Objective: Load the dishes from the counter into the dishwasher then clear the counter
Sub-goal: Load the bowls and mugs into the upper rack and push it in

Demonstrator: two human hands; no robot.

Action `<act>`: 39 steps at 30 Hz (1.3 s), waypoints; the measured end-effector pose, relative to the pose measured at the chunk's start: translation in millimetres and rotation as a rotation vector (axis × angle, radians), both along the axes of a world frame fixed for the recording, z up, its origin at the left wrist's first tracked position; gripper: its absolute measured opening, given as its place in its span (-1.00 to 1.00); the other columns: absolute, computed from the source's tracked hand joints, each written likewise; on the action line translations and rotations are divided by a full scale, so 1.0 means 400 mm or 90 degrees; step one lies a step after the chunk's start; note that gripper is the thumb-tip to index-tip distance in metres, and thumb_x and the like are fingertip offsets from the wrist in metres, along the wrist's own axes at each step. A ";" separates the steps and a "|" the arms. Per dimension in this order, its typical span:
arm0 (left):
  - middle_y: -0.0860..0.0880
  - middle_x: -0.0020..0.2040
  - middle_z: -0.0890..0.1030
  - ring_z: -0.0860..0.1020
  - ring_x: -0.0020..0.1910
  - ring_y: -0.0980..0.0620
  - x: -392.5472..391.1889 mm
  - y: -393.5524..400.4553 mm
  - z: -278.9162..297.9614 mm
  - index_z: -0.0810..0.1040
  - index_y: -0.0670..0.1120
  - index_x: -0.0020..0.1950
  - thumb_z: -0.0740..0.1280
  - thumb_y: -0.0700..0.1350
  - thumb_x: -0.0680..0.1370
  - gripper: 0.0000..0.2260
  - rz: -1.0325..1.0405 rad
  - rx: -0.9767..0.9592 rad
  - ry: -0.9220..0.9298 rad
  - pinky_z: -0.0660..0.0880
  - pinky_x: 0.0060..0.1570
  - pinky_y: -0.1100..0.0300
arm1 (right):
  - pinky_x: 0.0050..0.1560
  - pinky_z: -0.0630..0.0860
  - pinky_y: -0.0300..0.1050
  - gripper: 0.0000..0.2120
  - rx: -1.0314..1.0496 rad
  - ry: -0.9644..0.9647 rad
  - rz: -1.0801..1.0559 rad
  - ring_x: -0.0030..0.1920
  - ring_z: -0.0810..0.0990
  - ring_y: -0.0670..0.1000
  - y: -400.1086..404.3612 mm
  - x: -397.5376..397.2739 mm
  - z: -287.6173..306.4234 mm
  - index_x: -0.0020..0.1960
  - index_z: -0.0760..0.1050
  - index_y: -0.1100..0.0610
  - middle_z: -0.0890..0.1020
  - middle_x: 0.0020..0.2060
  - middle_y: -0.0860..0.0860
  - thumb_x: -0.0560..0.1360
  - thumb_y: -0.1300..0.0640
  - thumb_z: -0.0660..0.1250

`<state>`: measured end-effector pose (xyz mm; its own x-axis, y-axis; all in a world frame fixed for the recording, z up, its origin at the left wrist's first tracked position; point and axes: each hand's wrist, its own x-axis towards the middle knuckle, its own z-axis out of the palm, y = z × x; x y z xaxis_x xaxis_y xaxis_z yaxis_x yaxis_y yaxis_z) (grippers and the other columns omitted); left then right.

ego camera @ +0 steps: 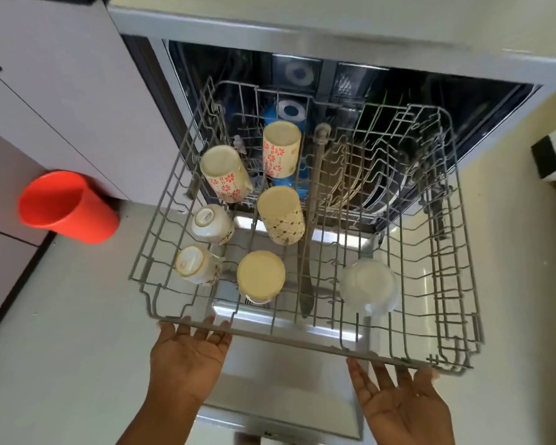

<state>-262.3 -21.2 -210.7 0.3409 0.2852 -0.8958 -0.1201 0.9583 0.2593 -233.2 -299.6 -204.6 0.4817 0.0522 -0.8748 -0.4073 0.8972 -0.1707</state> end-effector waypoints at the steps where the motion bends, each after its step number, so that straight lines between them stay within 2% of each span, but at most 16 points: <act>1: -0.26 0.31 0.40 0.41 0.27 -0.33 0.004 0.000 -0.004 0.40 -0.04 0.28 0.15 0.17 0.60 -0.62 0.000 0.002 -0.002 0.31 0.32 -0.23 | 0.05 0.43 0.36 -0.41 -0.010 -0.005 0.003 0.26 0.48 0.33 -0.001 0.001 -0.006 -0.11 0.44 0.05 0.55 0.21 0.21 -0.05 0.07 0.64; 4: -0.24 0.25 0.42 0.39 0.32 -0.29 0.036 0.006 -0.008 0.44 -0.07 0.10 0.15 0.16 0.60 -0.69 -0.004 0.003 -0.023 0.31 0.32 -0.23 | -0.04 0.47 0.32 -0.11 -0.031 -0.039 -0.026 0.25 0.49 0.33 0.010 0.034 -0.017 -0.08 0.47 0.03 0.55 0.18 0.21 -0.39 0.09 0.69; 6: -0.23 0.30 0.40 0.38 0.33 -0.27 0.075 0.018 -0.012 0.42 -0.07 0.05 0.15 0.15 0.60 -0.71 -0.016 0.006 -0.041 0.33 0.28 -0.23 | -0.04 0.47 0.32 -0.02 -0.045 -0.043 -0.028 0.25 0.49 0.33 0.017 0.070 -0.029 0.01 0.48 0.06 0.54 0.21 0.22 -0.40 0.08 0.70; 9: -0.22 0.33 0.39 0.42 0.26 -0.26 0.153 0.034 -0.011 0.41 -0.07 0.16 0.13 0.14 0.62 -0.69 -0.047 0.022 -0.075 0.39 0.12 -0.19 | -0.01 0.52 0.28 0.22 -0.033 -0.067 -0.019 0.29 0.47 0.30 0.032 0.144 -0.030 0.35 0.43 0.05 0.53 0.26 0.22 -0.31 0.04 0.73; 13: -0.25 0.24 0.51 0.52 0.19 -0.25 0.274 0.047 0.004 0.45 -0.07 0.29 0.13 0.15 0.61 -0.61 -0.085 0.032 -0.142 0.41 0.22 -0.19 | -0.01 0.58 0.27 0.09 -0.004 -0.125 0.000 0.23 0.54 0.29 0.041 0.264 -0.018 0.37 0.43 -0.02 0.56 0.22 0.23 -0.14 0.08 0.73; 15: -0.26 0.24 0.53 0.53 0.19 -0.26 0.332 0.061 0.004 0.46 -0.10 0.28 0.14 0.15 0.61 -0.60 -0.098 0.031 -0.171 0.41 0.24 -0.21 | 0.03 0.56 0.33 -0.09 -0.012 -0.132 0.023 0.22 0.55 0.30 0.045 0.334 -0.010 0.39 0.39 0.02 0.52 0.25 0.26 0.09 0.05 0.67; 17: -0.26 0.22 0.54 0.54 0.18 -0.25 0.394 0.075 0.003 0.46 -0.11 0.28 0.13 0.15 0.61 -0.59 -0.121 0.045 -0.184 0.43 0.22 -0.21 | -0.01 0.55 0.34 -0.47 -0.036 -0.117 0.035 0.23 0.53 0.29 0.049 0.406 -0.008 0.39 0.37 0.07 0.46 0.29 0.26 0.47 -0.03 0.39; 19: -0.24 0.17 0.56 0.53 0.19 -0.21 0.457 0.086 0.008 0.48 -0.13 0.27 0.10 0.14 0.62 -0.59 -0.154 0.062 -0.194 0.45 0.21 -0.17 | -0.04 0.57 0.29 -0.57 -0.074 -0.102 0.048 0.25 0.51 0.27 0.057 0.477 -0.016 0.40 0.33 0.10 0.43 0.31 0.25 0.60 -0.07 0.19; 22: -0.23 0.24 0.53 0.52 0.22 -0.19 0.535 0.103 0.028 0.44 -0.16 0.34 0.09 0.05 0.64 -0.60 -0.175 0.095 -0.220 0.45 0.22 -0.16 | 0.05 0.57 0.26 -0.49 -0.102 -0.113 0.057 0.32 0.43 0.30 0.070 0.571 -0.019 0.50 0.18 0.03 0.35 0.39 0.25 0.61 -0.12 0.12; 26: -0.18 0.12 0.60 0.60 0.04 -0.15 0.612 0.108 0.056 0.48 -0.14 0.30 0.11 -0.01 0.65 -0.67 -0.171 0.164 -0.267 0.58 0.02 -0.08 | 0.13 0.55 0.17 -0.46 -0.136 -0.120 0.069 0.38 0.36 0.30 0.111 0.650 -0.014 0.53 0.13 0.09 0.28 0.45 0.21 0.64 -0.13 0.04; 28: -0.19 0.13 0.61 0.61 0.05 -0.16 0.647 0.103 0.064 0.49 -0.14 0.27 0.18 -0.03 0.63 -0.71 -0.163 0.172 -0.278 0.60 -0.08 -0.06 | 0.03 0.61 0.06 -0.50 -0.173 -0.142 0.084 0.36 0.40 0.25 0.131 0.675 -0.013 0.53 0.15 0.08 0.36 0.39 0.22 0.66 -0.10 0.00; 30: -0.20 0.14 0.61 0.59 0.10 -0.17 0.678 0.107 0.062 0.50 -0.16 0.25 0.20 -0.06 0.62 -0.73 -0.148 0.167 -0.275 0.58 -0.02 -0.08 | -0.11 0.61 -0.19 -0.49 -0.188 -0.149 0.115 0.20 0.56 0.16 0.132 0.698 -0.025 0.53 0.14 0.05 0.47 0.24 0.29 0.65 -0.13 -0.02; 32: -0.20 0.11 0.60 0.59 0.09 -0.17 0.697 0.115 0.049 0.49 -0.15 0.22 0.21 -0.06 0.62 -0.75 -0.155 0.167 -0.278 0.54 0.11 -0.10 | -0.32 0.53 -0.32 -0.47 -0.167 -0.131 0.129 -0.06 0.62 0.15 0.125 0.726 -0.035 0.53 0.13 0.03 0.39 0.31 0.38 0.64 -0.18 -0.04; 34: -0.18 0.07 0.59 0.60 0.01 -0.13 0.706 0.122 0.033 0.48 -0.13 0.21 0.23 -0.04 0.61 -0.76 -0.178 0.176 -0.291 0.57 0.04 -0.03 | -0.25 0.61 -0.21 -0.48 -0.174 -0.142 0.117 0.14 0.54 0.33 0.122 0.766 -0.043 0.54 0.11 0.04 0.24 0.46 0.29 0.65 -0.16 -0.06; 36: -0.14 0.00 0.59 0.59 -0.12 -0.07 0.726 0.131 0.019 0.49 -0.12 0.20 0.21 -0.03 0.62 -0.76 -0.205 0.199 -0.302 0.57 -0.13 0.09 | -0.46 0.58 -0.10 -0.45 -0.182 -0.167 0.092 0.35 0.35 0.39 0.125 0.809 -0.051 0.54 0.10 0.05 0.16 0.50 0.23 0.64 -0.18 -0.05; 39: -0.14 0.04 0.60 0.57 -0.03 -0.10 0.776 0.143 0.015 0.48 -0.13 0.30 0.19 -0.02 0.62 -0.69 -0.223 0.220 -0.299 0.51 0.11 0.04 | -0.50 0.59 0.13 -0.41 -0.210 -0.178 0.080 0.39 0.28 0.40 0.138 0.866 -0.056 0.53 0.11 0.07 0.14 0.51 0.22 0.61 -0.21 0.02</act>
